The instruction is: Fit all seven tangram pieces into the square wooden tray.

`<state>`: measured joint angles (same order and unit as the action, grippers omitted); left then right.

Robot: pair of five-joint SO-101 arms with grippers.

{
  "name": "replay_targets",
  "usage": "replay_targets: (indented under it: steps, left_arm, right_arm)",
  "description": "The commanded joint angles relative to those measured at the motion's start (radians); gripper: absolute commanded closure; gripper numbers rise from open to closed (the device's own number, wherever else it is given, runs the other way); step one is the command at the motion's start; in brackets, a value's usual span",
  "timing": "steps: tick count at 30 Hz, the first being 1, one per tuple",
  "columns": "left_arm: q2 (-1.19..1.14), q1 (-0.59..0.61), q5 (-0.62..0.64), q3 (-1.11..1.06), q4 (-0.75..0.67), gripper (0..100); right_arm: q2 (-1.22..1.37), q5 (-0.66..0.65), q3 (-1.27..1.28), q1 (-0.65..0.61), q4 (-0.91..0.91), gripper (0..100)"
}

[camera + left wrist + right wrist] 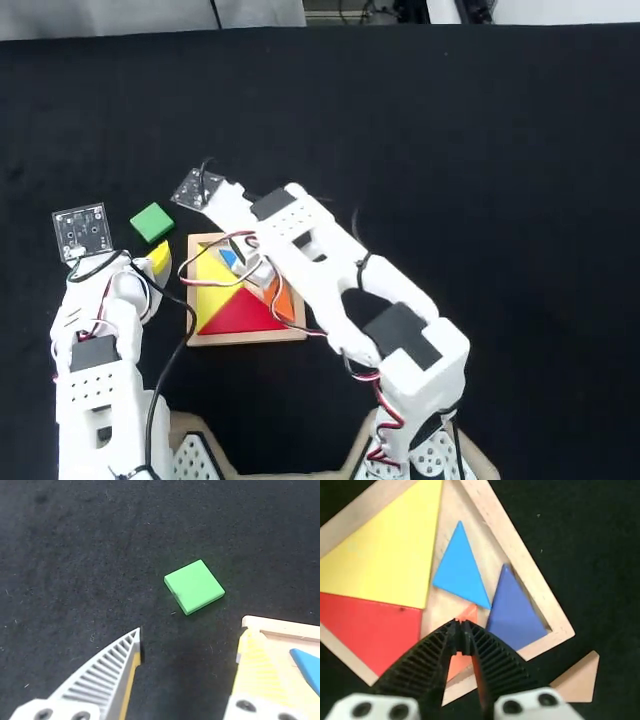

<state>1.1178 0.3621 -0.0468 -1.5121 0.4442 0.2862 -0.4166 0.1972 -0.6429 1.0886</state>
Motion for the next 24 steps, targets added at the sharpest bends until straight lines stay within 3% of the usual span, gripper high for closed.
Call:
replay_targets:
  steps: [1,13,24]
  left_arm:
    - [0.012,0.007,-0.002,0.007,-0.012,70]
    - [0.012,0.012,-0.002,0.008,-0.011,70]
    - [0.012,0.012,-0.002,0.008,-0.011,70]
  right_arm:
    - [-0.010,0.012,-0.054,-0.015,0.025,98.8]
    - [0.064,0.006,-0.030,0.060,0.041,98.8]
    - [-0.047,0.003,0.001,0.124,0.103,98.8]
